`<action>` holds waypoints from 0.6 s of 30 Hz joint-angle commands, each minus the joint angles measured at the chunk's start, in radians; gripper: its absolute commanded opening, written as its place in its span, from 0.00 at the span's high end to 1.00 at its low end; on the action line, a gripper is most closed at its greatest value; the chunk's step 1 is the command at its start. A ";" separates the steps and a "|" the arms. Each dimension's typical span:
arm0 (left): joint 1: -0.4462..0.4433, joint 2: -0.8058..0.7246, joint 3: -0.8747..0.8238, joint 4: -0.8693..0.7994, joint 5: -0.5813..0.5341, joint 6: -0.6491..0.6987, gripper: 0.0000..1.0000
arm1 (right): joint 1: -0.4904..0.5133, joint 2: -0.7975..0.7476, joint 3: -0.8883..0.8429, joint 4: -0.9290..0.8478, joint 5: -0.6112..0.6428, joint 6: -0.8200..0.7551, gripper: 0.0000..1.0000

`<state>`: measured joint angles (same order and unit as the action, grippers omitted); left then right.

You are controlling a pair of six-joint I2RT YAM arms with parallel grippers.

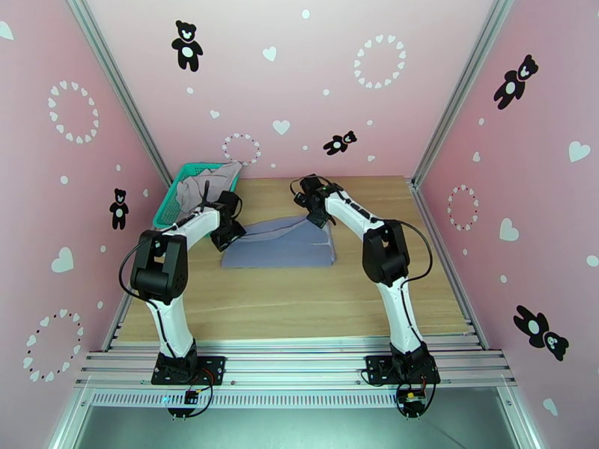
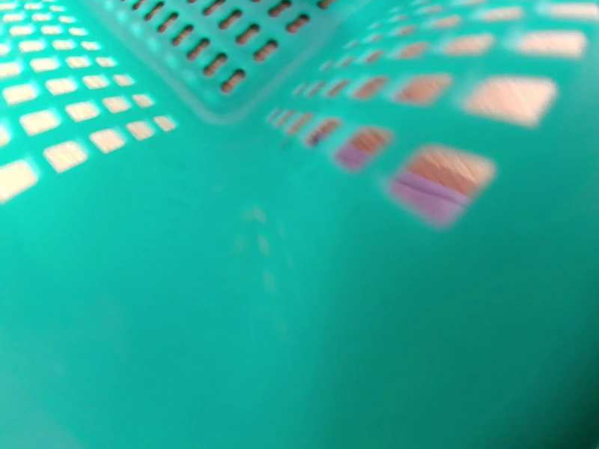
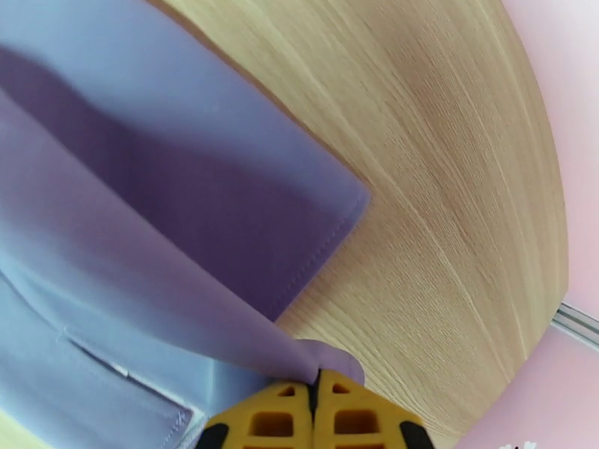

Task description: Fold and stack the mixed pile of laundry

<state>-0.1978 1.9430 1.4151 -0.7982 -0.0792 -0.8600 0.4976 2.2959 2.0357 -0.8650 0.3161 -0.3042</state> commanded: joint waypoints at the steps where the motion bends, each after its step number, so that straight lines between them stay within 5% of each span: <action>1: 0.008 -0.033 0.009 0.018 0.014 -0.010 0.13 | -0.007 0.018 0.046 0.015 0.016 0.082 0.64; 4: 0.008 -0.062 0.010 0.026 0.043 -0.002 0.01 | -0.006 0.003 0.046 0.014 0.014 0.135 0.42; 8: 0.003 -0.103 0.019 0.022 0.081 0.020 0.01 | -0.007 -0.031 0.044 0.004 0.010 0.202 0.28; 18: -0.007 -0.345 -0.106 -0.044 0.088 0.111 0.01 | -0.007 -0.249 -0.108 -0.001 -0.258 0.496 0.27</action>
<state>-0.1997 1.6562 1.3643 -0.8001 -0.0071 -0.8013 0.4950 2.1632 1.9816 -0.8631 0.1791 0.0532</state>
